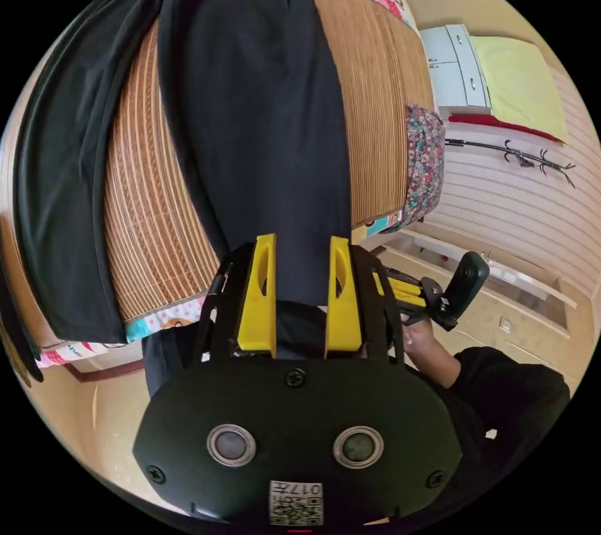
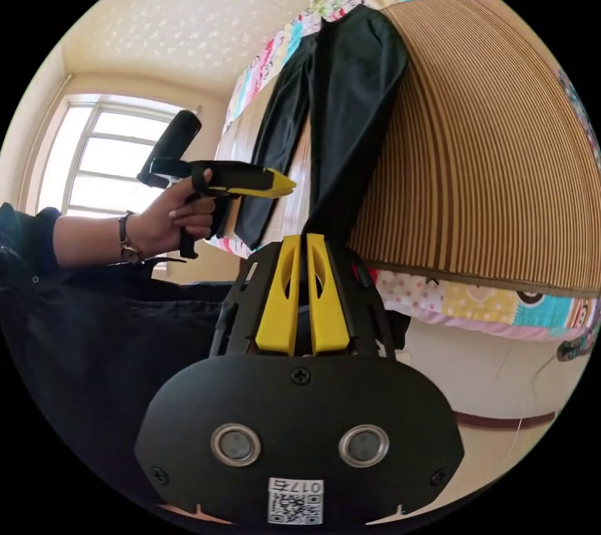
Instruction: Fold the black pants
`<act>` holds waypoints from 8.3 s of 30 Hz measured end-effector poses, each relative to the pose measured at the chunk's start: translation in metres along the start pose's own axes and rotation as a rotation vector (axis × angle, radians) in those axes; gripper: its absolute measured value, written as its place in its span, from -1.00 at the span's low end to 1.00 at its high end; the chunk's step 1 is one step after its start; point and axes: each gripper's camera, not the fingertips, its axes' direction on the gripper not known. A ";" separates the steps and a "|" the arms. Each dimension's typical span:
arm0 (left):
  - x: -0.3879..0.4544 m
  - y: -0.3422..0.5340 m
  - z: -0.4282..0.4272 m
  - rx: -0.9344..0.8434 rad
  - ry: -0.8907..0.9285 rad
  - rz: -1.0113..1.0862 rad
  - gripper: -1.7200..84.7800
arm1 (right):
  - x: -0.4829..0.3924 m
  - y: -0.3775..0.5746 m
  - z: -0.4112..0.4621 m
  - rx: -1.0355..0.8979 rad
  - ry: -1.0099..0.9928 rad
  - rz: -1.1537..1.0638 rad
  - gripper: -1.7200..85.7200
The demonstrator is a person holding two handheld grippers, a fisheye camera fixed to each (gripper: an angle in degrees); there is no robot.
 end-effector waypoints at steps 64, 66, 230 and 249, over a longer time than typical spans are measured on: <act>-0.220 0.413 -0.326 0.774 0.535 -0.348 -0.96 | -0.119 -0.785 0.213 0.373 0.281 -0.034 -0.91; -0.252 0.423 -0.340 0.737 0.502 -0.393 -0.96 | -0.139 -0.795 0.248 0.359 0.300 -0.070 -0.91; -0.331 0.375 -0.389 0.231 0.099 -0.120 -0.85 | -0.025 -0.131 0.369 -0.056 0.075 0.210 -0.86; -0.226 0.332 -0.325 0.223 0.322 -0.094 -0.82 | 0.051 -0.092 0.178 -0.315 0.270 0.164 -0.84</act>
